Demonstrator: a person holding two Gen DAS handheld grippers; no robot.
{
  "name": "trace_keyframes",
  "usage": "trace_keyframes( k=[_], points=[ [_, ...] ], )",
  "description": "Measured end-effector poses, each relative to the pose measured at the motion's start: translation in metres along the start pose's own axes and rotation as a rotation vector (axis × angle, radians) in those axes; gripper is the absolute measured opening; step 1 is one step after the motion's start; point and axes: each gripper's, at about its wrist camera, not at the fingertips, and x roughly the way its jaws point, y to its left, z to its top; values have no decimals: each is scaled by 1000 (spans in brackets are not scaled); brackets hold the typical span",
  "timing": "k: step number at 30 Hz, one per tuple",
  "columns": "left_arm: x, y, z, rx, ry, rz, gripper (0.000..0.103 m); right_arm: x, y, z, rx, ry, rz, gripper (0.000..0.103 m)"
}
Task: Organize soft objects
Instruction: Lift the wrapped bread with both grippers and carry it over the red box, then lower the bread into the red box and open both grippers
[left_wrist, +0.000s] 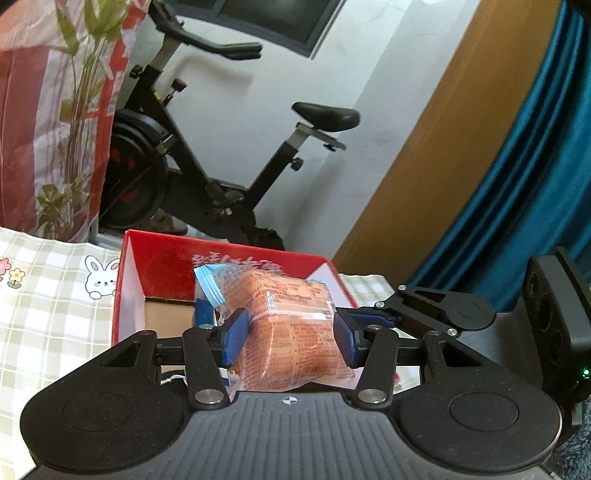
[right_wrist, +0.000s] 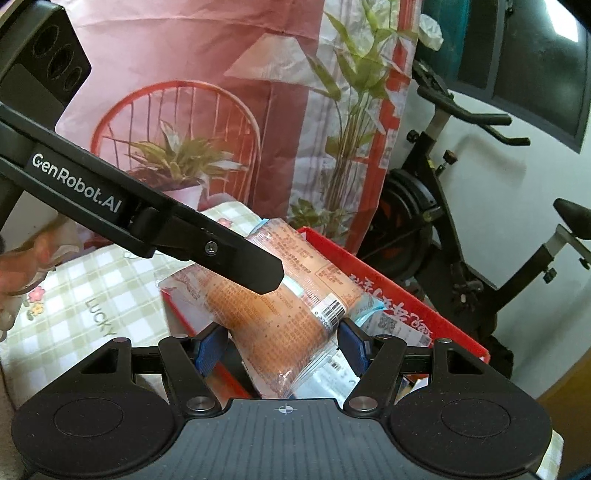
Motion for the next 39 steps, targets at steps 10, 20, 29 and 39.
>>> trace_keyframes(
  k=[10, 20, 29, 39],
  points=[
    [39, 33, 0, -44, 76, 47, 52, 62, -23, -10, 41, 66, 68, 62],
    [56, 54, 3, -56, 111, 109, 52, 102, -29, -10, 77, 126, 100, 63],
    [54, 51, 3, -20, 119, 146, 52, 105, -38, -12, 135, 164, 50, 61],
    [32, 23, -6, 80, 105, 186, 52, 68, -35, -15, 135, 142, 10, 58]
  ],
)
